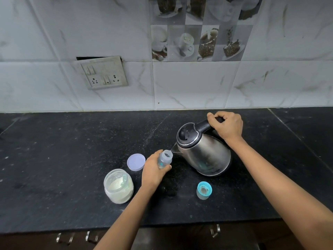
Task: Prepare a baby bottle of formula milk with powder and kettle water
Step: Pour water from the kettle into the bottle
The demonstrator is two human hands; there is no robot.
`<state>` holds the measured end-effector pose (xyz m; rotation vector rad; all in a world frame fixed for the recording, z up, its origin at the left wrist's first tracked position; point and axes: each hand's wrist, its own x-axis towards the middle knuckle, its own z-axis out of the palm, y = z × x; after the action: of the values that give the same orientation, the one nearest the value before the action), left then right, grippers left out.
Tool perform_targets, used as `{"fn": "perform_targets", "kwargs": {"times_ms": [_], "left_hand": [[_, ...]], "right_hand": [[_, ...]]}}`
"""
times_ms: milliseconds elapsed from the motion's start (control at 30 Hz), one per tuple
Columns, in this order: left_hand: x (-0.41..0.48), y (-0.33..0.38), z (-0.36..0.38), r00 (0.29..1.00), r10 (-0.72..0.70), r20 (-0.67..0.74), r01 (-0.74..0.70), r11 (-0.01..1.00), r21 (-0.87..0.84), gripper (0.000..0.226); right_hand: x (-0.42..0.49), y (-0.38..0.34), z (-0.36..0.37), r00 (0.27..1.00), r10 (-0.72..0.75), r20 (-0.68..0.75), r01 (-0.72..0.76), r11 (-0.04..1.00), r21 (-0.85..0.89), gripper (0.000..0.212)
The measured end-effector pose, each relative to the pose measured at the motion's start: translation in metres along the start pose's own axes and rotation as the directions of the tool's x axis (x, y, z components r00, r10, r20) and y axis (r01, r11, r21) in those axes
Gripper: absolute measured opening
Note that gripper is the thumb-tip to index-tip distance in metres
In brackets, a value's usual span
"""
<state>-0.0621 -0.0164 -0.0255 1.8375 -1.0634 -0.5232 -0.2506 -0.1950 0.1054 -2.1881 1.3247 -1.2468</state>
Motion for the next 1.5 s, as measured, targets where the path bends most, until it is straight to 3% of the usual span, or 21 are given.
{"fn": "perform_targets", "kwargs": {"times_ms": [1100, 1500], "left_hand": [[-0.004, -0.024, -0.007, 0.998, -0.056, 0.01, 0.056, 0.998, -0.024, 0.059], [-0.006, -0.03, -0.006, 0.993, -0.114, 0.022, 0.115, 0.993, -0.037, 0.07]], "right_hand": [[-0.003, -0.019, 0.011, 0.997, -0.068, 0.031, 0.07, 0.995, -0.071, 0.05], [-0.002, -0.023, 0.016, 0.996, -0.084, 0.041, 0.087, 0.994, -0.069, 0.054]]}}
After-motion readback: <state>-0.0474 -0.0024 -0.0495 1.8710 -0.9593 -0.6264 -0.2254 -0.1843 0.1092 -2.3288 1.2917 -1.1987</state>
